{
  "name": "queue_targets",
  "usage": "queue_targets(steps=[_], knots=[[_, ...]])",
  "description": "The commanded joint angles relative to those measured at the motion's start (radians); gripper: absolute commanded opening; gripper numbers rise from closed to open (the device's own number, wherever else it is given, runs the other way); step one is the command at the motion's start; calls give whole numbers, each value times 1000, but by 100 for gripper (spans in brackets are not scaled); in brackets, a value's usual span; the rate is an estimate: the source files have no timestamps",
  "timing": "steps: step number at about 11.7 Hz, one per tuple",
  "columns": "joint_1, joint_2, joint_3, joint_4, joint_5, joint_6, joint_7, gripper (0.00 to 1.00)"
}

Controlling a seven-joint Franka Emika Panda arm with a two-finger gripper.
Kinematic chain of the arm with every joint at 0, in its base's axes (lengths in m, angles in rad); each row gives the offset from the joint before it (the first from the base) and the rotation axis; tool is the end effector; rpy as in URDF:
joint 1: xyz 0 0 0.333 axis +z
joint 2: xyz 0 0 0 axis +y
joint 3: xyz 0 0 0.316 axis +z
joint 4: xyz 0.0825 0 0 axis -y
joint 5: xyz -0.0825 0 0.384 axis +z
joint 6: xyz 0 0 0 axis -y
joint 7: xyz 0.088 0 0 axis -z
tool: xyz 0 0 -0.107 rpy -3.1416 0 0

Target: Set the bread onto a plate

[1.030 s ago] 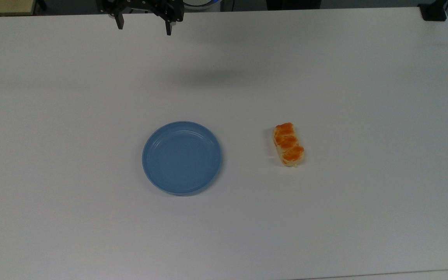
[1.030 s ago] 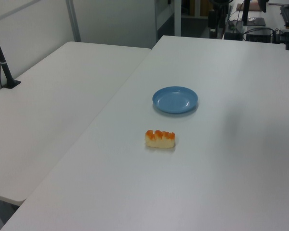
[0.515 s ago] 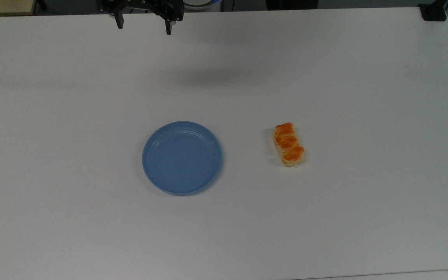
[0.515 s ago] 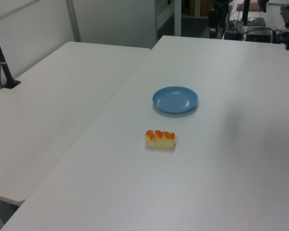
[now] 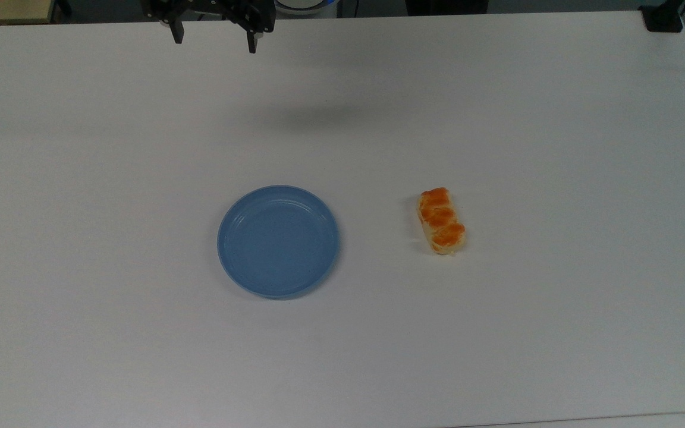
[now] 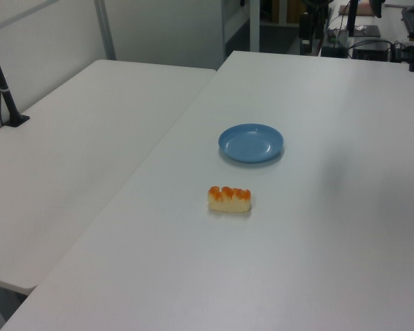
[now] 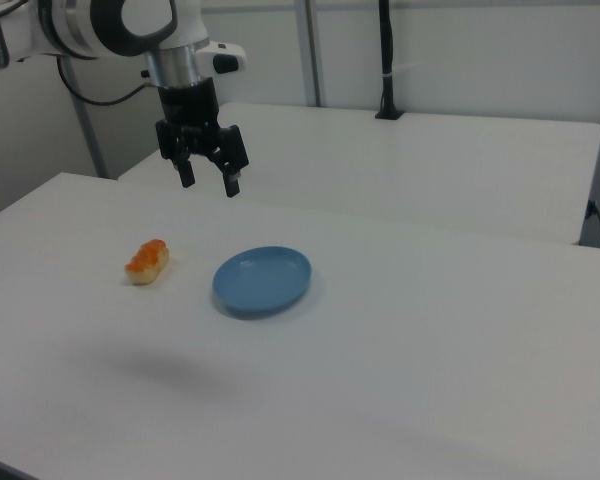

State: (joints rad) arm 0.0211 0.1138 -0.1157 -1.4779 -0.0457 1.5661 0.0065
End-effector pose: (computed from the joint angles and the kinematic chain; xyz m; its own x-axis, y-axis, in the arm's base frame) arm 0.5858 -0.0565 0.6034 0.9946 -0.1007 -0.0245 -0.0991 -0.9933 0.0589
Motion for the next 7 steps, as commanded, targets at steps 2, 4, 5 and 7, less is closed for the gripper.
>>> queue_targets(steps=[2, 4, 5, 7], knots=[[-1, -14, -13, -18, 7, 26, -33, 100], [-1, -14, -13, -18, 9, 26, -33, 100], [2, -14, -13, -18, 9, 26, -33, 100], [7, -14, -12, -18, 10, 26, -33, 100]])
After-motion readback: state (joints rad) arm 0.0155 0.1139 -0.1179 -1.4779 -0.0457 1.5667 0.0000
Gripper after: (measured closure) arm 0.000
